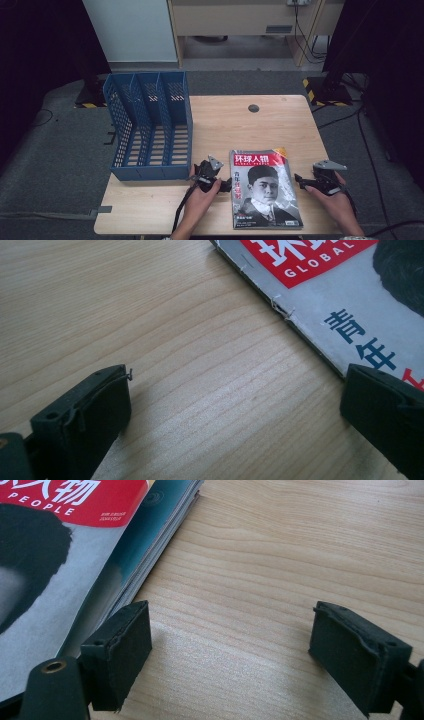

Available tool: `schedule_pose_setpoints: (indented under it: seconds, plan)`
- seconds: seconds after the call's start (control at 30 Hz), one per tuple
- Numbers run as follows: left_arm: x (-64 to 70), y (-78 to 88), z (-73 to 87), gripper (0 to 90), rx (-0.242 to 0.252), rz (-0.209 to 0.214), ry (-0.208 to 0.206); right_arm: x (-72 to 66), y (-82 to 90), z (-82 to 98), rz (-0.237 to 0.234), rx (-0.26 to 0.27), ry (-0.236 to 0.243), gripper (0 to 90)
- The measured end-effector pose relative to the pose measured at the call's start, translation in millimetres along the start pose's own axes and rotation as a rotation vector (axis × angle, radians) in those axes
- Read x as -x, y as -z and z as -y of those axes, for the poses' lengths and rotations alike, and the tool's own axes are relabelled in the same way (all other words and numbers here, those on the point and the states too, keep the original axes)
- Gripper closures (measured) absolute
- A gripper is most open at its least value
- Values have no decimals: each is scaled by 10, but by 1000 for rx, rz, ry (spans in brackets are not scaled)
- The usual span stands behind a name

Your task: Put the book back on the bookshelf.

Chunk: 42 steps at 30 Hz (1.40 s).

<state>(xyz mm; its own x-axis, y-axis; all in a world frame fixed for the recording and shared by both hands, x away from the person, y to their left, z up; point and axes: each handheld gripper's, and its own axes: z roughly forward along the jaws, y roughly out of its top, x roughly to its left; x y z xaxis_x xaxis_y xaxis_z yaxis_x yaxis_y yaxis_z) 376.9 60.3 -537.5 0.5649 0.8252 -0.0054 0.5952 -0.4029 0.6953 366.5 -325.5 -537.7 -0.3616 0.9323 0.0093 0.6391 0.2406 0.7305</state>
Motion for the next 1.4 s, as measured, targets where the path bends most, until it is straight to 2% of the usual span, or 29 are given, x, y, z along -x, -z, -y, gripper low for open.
schedule_pose_setpoints:
  seconds: [0.33, 0.4, 0.43, 0.5, 0.6, 0.7, 0.73, 0.77, 0.8, 0.87, 0.97, 1.07, 1.23, 1.27, 1.4]
  plan:
    - [34, 20, 17, 0, 2, 26, -23, -10, 1, 3, 4, 0, -7, 155]
    - [37, 36, 16, 18, 10, 36, -25, 0, 18, -12, 2, -23, -17, 152]
    - [43, 52, 8, 39, 31, 49, -10, 17, 37, -27, 5, -37, -26, 154]
    - [65, 105, -22, 46, 74, 67, 7, 35, 92, -46, 15, -5, -48, 176]
    - [101, 146, -46, 52, 96, 74, -9, 29, 180, -83, 2, 44, -65, 185]
    - [164, 143, -39, 59, 99, 89, -17, -16, 206, -105, -12, 62, -56, 183]
    - [231, 137, -36, 61, 92, 96, -33, -73, 205, -126, -36, 63, -40, 174]
    - [231, 137, -36, 65, 92, 96, -33, -73, 205, -126, -36, 63, -40, 174]
    - [293, 141, -44, 69, 98, 96, -54, -125, 195, -148, -58, 64, -30, 160]
    - [338, 144, -51, 69, 96, 95, -69, -165, 184, -165, -76, 67, -21, 144]
    - [371, 141, -52, 76, 97, 91, -69, -224, 150, -178, -103, 53, -26, 114]
    - [394, 133, -48, 79, 90, 94, -75, -293, 120, -185, -136, 41, -3, 94]
    - [438, 125, -39, 103, 85, 93, -91, -381, 80, -193, -145, 24, 29, 133]
    - [453, 127, -40, 108, 88, 94, -94, -426, 55, -188, -148, 2, 43, 144]
    - [469, 124, -36, 160, 80, 85, -99, -450, 28, -178, -146, -5, 68, 166]
